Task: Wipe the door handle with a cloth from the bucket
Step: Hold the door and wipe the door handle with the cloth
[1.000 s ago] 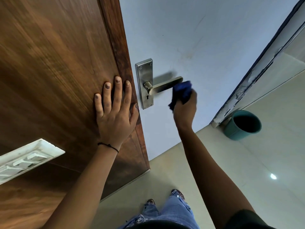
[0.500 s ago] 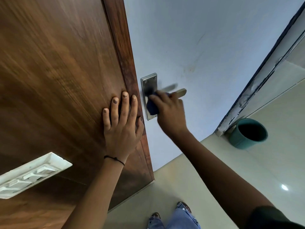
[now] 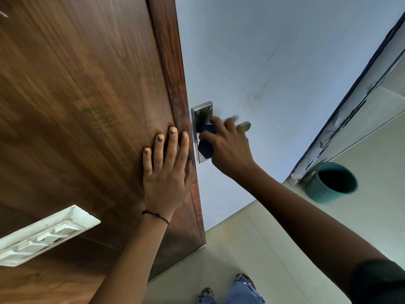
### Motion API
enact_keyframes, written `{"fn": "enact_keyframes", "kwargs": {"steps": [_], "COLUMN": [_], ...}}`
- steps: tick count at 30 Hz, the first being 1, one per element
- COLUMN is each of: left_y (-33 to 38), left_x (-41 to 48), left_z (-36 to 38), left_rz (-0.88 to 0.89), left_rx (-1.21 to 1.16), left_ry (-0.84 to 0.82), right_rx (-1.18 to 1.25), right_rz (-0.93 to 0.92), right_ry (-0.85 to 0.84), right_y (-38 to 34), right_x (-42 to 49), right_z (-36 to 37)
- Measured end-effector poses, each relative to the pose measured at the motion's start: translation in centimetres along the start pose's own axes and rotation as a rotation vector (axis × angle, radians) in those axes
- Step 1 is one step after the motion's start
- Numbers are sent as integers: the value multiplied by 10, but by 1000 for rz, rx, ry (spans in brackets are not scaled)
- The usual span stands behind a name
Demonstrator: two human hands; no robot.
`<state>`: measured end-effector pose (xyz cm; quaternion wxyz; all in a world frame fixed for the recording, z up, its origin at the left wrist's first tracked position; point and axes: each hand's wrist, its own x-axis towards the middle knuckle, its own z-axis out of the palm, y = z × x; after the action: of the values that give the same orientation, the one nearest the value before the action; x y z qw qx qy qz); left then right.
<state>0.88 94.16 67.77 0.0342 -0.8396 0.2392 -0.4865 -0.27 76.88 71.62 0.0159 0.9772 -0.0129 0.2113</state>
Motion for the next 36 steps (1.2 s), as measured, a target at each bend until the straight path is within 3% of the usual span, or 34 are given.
{"fn": "enact_keyframes", "kwargs": {"steps": [10,19,23,28,33,36], "left_y": [0,1,1,5,7,15], "left_x": [1,0,-1,0,2,7], "left_z": [-2,-2,-1,1,-3,-8], "left_rz": [2,9,6,-22,-46,-96], "left_rx": [-4,-19,-12,-29,-41,-95], "left_ry": [-4,-21,-15,-9,-32,-96], "right_rx": [343,1335,1593,1850,2049,1703], "right_rz": [465,915,997,1230,1141,944], "right_ry": [-32,-36,-11,-59,-250,-343], "right_y": [53,57,51,30,-10,-6], "right_x": [4,7,5,-1,-7,-13], "right_z": [11,7,2,2,4,13]}}
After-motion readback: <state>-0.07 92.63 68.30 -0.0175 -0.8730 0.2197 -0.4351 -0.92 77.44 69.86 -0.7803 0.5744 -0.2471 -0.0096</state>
